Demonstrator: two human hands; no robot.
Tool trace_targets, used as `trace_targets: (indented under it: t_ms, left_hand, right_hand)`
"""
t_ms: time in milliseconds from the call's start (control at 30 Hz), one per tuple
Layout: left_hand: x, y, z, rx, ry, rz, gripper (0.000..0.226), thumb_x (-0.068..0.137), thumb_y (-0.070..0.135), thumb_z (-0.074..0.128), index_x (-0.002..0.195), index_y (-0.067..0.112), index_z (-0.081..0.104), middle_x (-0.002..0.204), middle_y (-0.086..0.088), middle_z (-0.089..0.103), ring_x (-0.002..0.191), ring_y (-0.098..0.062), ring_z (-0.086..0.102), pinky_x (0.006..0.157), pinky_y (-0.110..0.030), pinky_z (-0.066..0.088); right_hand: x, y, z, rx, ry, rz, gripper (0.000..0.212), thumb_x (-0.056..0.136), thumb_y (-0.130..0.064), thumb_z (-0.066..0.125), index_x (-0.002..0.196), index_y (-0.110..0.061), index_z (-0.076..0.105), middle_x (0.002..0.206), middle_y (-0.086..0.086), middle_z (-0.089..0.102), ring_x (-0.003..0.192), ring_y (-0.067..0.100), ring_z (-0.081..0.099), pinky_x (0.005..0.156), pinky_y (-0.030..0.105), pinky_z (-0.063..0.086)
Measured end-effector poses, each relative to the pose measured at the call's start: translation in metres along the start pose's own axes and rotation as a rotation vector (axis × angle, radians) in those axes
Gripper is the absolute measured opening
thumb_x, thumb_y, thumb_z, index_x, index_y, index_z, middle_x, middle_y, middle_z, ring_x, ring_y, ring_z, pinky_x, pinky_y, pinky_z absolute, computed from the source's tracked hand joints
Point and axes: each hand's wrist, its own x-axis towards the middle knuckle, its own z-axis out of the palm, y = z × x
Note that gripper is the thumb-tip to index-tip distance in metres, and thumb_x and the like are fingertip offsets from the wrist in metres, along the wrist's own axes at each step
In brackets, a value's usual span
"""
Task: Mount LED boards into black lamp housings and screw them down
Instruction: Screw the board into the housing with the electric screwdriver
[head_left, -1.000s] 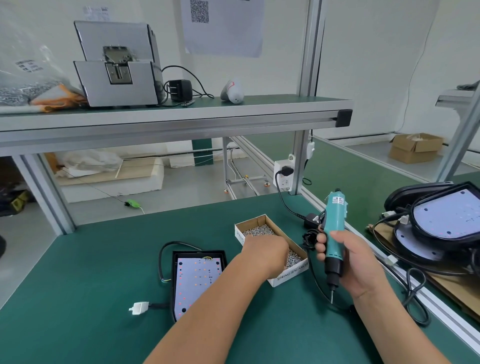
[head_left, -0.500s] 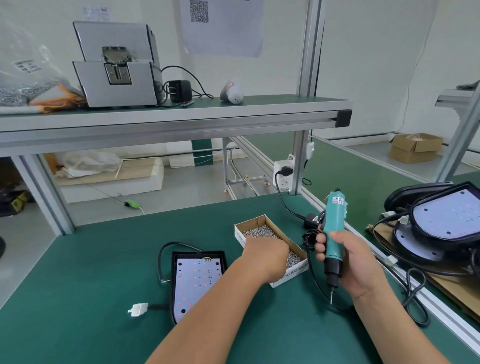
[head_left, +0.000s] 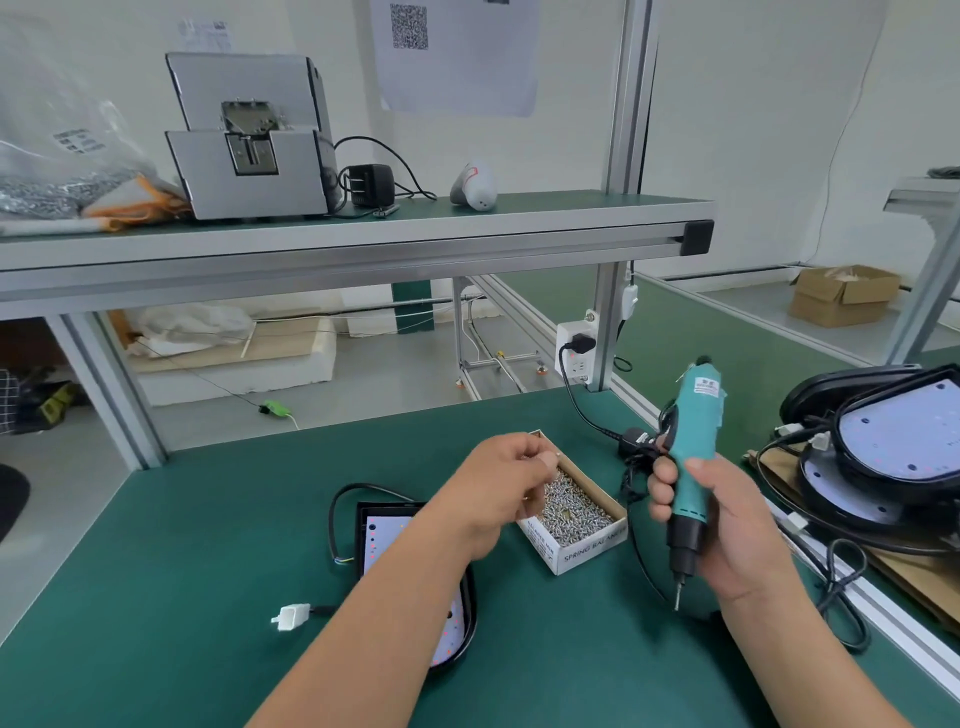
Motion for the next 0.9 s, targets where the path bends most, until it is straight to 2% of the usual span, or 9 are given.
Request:
trace_targets:
  t_ms: [167,267,433,500,567,633,700,900]
  left_hand:
    - [-0.035,0.002,-0.022,-0.510,-0.116,-0.101,0.010,0.107,0.007,0.058,0.098,0.010,0.062,0.084,-0.006,0.063,0.072,-0.017,0.055,0.071,-0.031,0.059]
    - [-0.057,0.000,-0.033,-0.664,-0.160,-0.110,0.003,0.102,0.008,0.060,0.100,0.008,0.061,0.087,-0.009,0.061,0.076,-0.020,0.056,0.073,-0.032,0.060]
    - [-0.086,-0.009,-0.049,-0.868,-0.209,-0.094,0.007,0.103,0.005,0.059,0.098,0.006,0.064,0.092,-0.011,0.061,0.084,-0.025,0.058,0.075,-0.033,0.061]
    - [-0.095,-0.010,-0.055,-0.938,-0.193,-0.116,0.007,0.100,0.002,0.060,0.096,0.005,0.066,0.094,-0.012,0.061,0.085,-0.026,0.058,0.069,-0.031,0.059]
    - [-0.103,-0.011,-0.058,-1.015,-0.169,-0.160,0.003,0.095,0.004,0.061,0.096,0.003,0.064,0.094,-0.013,0.059,0.080,-0.025,0.057,0.056,-0.026,0.051]
    - [-0.110,-0.012,-0.060,-1.062,-0.152,-0.197,0.006,0.091,0.004,0.061,0.096,0.003,0.061,0.093,-0.013,0.056,0.074,-0.023,0.052,0.048,-0.024,0.041]
    - [-0.116,-0.014,-0.061,-1.056,-0.129,-0.210,0.007,0.088,0.003,0.060,0.096,0.004,0.059,0.092,-0.013,0.056,0.072,-0.022,0.049,0.047,-0.024,0.036]
    - [-0.121,-0.016,-0.069,-0.959,-0.037,-0.187,0.007,0.085,0.004,0.054,0.091,0.006,0.057,0.088,-0.014,0.056,0.067,-0.022,0.045,0.046,-0.025,0.034]
  right_hand:
    - [-0.005,-0.002,0.003,-0.010,-0.089,-0.038,0.027,0.086,-0.011,0.052,0.112,-0.007,0.058,0.081,0.010,0.053,0.065,0.020,0.051,0.052,0.030,0.049]
    - [-0.007,0.001,0.007,-0.011,-0.104,-0.020,0.030,0.086,-0.011,0.052,0.115,-0.007,0.059,0.081,0.010,0.053,0.065,0.020,0.051,0.053,0.030,0.050]
    - [-0.009,0.010,0.021,-0.009,-0.134,0.018,0.031,0.084,-0.011,0.057,0.114,-0.007,0.060,0.082,0.012,0.053,0.065,0.021,0.053,0.053,0.032,0.051]
    - [-0.011,0.016,0.031,-0.010,-0.153,0.048,0.033,0.082,-0.010,0.060,0.115,-0.006,0.062,0.082,0.014,0.053,0.064,0.022,0.053,0.052,0.033,0.050]
    - [-0.012,0.023,0.044,-0.022,-0.176,0.078,0.036,0.079,-0.010,0.064,0.115,-0.006,0.063,0.082,0.015,0.054,0.064,0.023,0.053,0.053,0.034,0.051]
    - [-0.013,0.030,0.058,-0.038,-0.198,0.101,0.036,0.079,-0.009,0.063,0.115,-0.006,0.062,0.082,0.015,0.055,0.065,0.023,0.054,0.053,0.035,0.051]
    - [-0.013,0.038,0.074,-0.052,-0.219,0.120,0.033,0.081,-0.007,0.060,0.114,-0.007,0.061,0.083,0.016,0.055,0.065,0.024,0.054,0.054,0.035,0.051]
    - [-0.007,0.055,0.120,-0.022,-0.257,0.161,0.031,0.081,-0.007,0.060,0.112,-0.006,0.064,0.081,0.015,0.057,0.064,0.025,0.054,0.054,0.036,0.050]
